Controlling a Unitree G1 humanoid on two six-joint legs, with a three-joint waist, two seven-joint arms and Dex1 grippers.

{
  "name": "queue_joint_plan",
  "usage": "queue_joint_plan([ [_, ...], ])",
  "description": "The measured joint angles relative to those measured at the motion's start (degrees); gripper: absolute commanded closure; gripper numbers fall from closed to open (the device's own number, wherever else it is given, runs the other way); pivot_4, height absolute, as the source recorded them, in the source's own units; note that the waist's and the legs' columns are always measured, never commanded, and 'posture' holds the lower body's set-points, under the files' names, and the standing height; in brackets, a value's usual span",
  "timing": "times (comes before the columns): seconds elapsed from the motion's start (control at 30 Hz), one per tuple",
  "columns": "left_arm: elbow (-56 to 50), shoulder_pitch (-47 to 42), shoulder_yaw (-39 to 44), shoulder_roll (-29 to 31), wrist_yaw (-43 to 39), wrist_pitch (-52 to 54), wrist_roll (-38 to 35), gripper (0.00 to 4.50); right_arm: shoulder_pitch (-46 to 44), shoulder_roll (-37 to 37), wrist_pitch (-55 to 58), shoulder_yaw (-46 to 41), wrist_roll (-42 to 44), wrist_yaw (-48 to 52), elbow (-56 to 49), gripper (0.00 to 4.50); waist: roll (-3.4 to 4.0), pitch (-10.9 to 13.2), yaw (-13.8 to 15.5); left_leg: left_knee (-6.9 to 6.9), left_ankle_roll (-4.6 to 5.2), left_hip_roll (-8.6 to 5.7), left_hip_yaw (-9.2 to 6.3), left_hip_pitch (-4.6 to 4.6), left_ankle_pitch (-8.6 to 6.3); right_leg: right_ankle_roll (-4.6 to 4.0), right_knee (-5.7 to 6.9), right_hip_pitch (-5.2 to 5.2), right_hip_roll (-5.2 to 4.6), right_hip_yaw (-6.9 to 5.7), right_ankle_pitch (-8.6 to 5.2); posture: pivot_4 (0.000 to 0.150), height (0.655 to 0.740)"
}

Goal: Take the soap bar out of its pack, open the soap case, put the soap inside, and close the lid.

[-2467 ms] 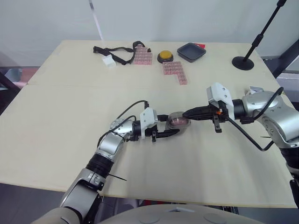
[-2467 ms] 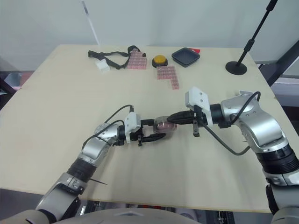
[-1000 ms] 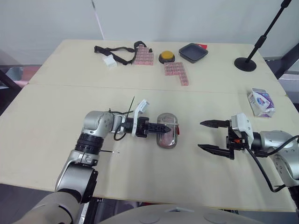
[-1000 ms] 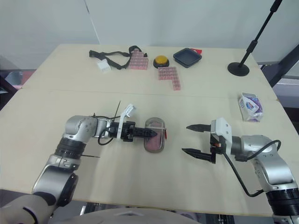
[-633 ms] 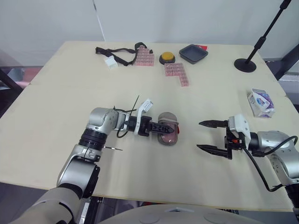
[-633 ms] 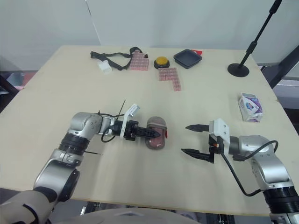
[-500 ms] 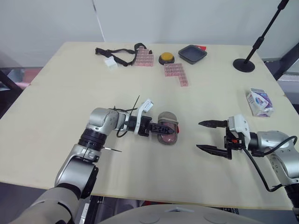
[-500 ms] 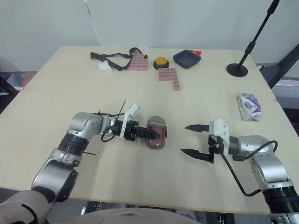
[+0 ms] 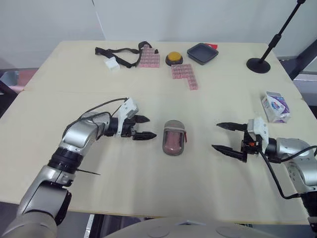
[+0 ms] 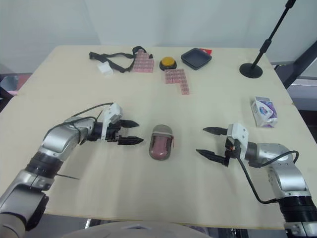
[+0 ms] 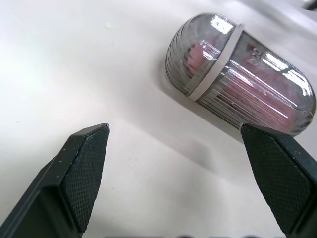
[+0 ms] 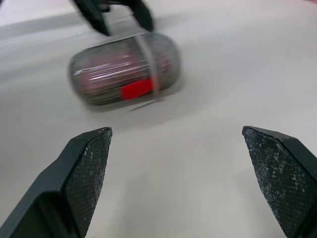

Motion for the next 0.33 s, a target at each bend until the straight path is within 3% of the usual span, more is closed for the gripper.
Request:
queue_joint_plan([
  [0.17, -3.29, 8.84, 5.39, -3.82, 8.87, -13.63, 4.48, 0.02, 1.2, 3.81, -0.81, -1.29, -0.26, -4.49, 0.55, 0.0, -0.01, 0.01, 0.53, 0.11, -0.03, 0.04, -0.1, -0.18, -0.03, 0.08, -0.06, -0.04, -0.07, -0.25, 0.05, 0.15, 0.74],
  [0.33, -6.82, 13.08, 6.96, -5.21, 14.68, -15.38, 6.48, 0.02, 1.82, 4.34, -1.97, -1.23, -1.34, -5.52, 0.65, 0.0, -0.03, 0.01, 0.54, 0.16, 0.03, 0.03, -0.13, -0.03, -0.05, 0.13, -0.02, 0.01, -0.11, -0.25, 0.07, 0.15, 0.74],
])
